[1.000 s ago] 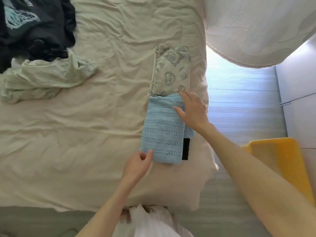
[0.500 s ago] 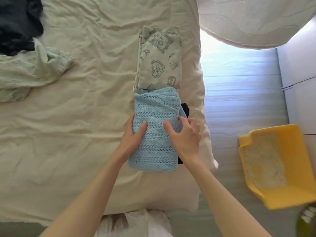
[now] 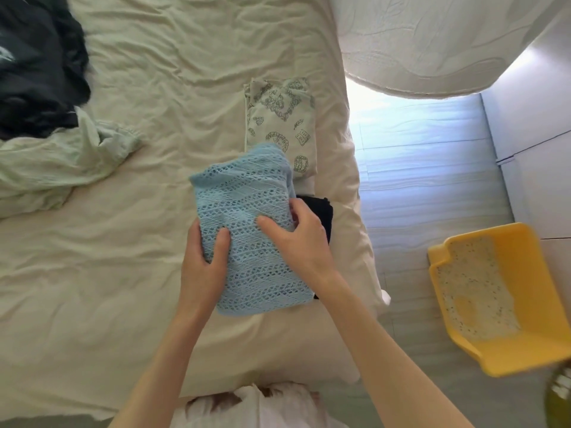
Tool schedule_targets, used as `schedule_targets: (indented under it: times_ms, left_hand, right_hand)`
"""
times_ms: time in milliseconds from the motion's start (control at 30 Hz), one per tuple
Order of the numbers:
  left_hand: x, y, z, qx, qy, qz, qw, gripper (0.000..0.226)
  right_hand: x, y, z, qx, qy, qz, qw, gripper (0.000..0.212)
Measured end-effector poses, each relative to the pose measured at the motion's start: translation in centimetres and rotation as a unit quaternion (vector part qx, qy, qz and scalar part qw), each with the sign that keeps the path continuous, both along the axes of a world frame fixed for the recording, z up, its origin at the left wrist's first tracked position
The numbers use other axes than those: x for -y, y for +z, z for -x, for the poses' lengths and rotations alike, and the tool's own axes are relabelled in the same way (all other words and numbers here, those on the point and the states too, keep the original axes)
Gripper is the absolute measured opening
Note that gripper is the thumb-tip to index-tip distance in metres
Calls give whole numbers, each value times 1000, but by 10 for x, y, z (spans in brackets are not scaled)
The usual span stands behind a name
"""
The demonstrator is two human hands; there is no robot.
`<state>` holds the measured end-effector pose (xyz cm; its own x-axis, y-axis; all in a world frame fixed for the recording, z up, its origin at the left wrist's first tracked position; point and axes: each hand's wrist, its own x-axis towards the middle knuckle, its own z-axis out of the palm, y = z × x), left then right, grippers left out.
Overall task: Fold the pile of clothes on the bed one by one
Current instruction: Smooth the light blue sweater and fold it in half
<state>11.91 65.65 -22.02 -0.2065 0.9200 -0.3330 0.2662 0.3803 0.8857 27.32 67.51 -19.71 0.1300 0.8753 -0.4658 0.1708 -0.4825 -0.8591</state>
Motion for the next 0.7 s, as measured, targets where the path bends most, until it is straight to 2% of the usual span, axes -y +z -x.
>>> schedule_targets:
  times_ms: [133,233,367,533,633,700]
  left_hand:
    - [-4,11,-12,-66,-33,-68,995,37]
    - [-8,-16,-32,-99,-110,-21,989,45]
    - [-4,-62,-57,-94,-222,81,967,53]
    - [-1,-76,-64,-139,-203,40,969,55]
    - [7,-74,-58,-148,-208,24,967,56]
    - [11,-71,-54,-147,-206,29,967,56]
  right_hand:
    - [2,3,-12,-21,-50,-23,998,21]
    - [12,-27,-34,5,-100,44,994,25]
    - [26,-68,-57,25,-161,122,979,29]
    - [30,-86,-67,25,-177,83,980,31]
    - [35,-82,-59,78,-179,66,979,51]
    - [42,-81,-53,204,-132,-4,970,59]
